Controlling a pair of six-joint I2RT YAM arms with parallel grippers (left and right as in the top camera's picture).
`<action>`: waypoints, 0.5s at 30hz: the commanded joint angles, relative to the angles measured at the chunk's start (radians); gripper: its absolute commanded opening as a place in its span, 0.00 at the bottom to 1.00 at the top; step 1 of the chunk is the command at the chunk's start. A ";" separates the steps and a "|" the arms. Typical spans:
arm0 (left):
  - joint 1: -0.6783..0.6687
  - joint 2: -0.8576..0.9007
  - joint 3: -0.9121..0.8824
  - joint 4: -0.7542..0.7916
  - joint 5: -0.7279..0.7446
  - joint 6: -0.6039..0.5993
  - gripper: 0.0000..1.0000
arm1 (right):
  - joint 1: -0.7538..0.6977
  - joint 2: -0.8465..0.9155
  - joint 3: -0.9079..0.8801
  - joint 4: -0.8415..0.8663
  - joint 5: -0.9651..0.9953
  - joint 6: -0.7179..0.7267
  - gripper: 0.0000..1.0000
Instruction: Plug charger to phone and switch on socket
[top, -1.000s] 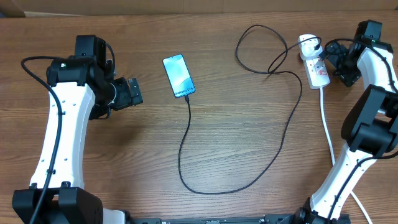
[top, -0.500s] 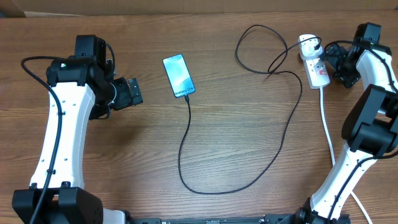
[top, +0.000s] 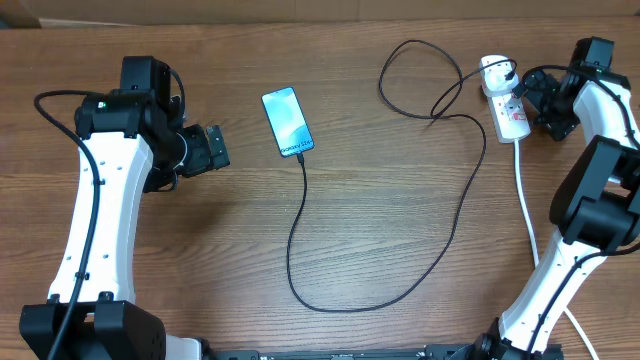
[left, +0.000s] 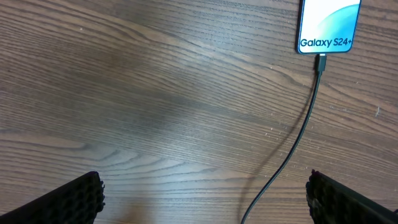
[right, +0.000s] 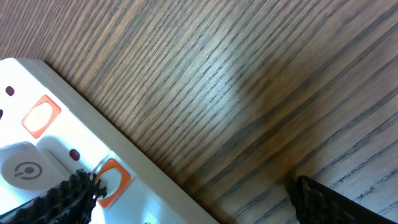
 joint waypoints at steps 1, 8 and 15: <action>0.006 -0.001 -0.008 0.001 -0.007 -0.009 1.00 | 0.010 0.001 -0.013 -0.005 -0.019 -0.006 1.00; 0.006 -0.001 -0.008 0.001 -0.007 -0.009 1.00 | 0.010 0.001 -0.013 -0.020 0.013 -0.007 1.00; 0.006 -0.001 -0.008 0.001 -0.007 -0.009 1.00 | 0.010 0.001 -0.013 -0.011 0.021 -0.006 1.00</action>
